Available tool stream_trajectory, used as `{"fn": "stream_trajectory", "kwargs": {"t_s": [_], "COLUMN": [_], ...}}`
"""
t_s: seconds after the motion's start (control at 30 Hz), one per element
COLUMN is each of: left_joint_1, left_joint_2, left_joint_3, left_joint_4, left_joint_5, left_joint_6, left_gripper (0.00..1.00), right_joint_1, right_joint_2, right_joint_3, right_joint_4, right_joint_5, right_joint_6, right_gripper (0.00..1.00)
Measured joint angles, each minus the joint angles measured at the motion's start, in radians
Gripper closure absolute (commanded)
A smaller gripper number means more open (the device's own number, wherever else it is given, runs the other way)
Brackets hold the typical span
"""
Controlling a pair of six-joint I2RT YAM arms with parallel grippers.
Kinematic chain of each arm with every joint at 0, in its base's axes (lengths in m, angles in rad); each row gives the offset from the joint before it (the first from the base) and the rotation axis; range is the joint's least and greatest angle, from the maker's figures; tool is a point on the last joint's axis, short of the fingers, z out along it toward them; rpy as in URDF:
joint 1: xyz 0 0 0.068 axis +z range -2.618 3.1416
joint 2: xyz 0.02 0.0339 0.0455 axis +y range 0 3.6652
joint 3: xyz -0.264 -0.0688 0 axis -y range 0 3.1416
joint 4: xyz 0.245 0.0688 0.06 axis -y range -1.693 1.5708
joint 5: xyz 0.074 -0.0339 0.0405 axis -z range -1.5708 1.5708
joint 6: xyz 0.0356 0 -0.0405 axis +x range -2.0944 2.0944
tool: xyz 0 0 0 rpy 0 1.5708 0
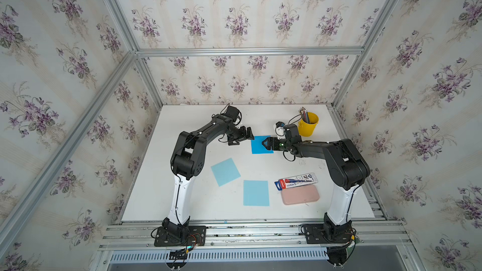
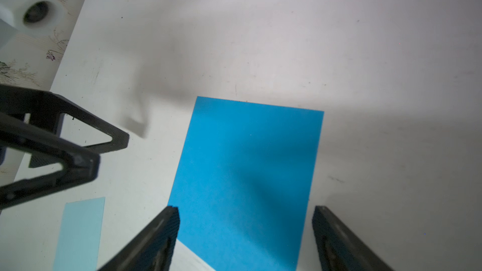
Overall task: Fold the square paper along the opposite sides
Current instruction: Pick up the paper from the center of the board.
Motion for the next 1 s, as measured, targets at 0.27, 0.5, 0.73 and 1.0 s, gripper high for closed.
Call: {"fn": "stream_trajectory", "kwargs": {"t_s": [0.27,0.5,0.73,1.0], "left_joint_1": [0.0,0.0,0.002,0.003], "left_joint_2": [0.039,0.045,0.044,0.035], "left_joint_3": [0.008,-0.008,-0.041,-0.077], "left_joint_4": [0.024,0.06,0.116,0.156], "left_joint_5": [0.042,0.073,0.111,0.122], "left_joint_6": [-0.019,-0.021,-0.023,-0.023], "left_gripper": [0.02,0.1,0.13,0.26], "right_joint_1": [0.04,0.057,0.086,0.098], "right_joint_2": [0.035,0.043,0.055,0.072], "right_joint_3": [0.001,-0.024,-0.037,-0.037], "right_joint_4": [0.077,0.146,0.194,0.237], "right_joint_5": [-0.07,-0.133,-0.176,-0.204], "right_joint_6": [0.012,0.032,0.04,0.056], "right_gripper": [0.16,0.17,0.17,0.18]}}
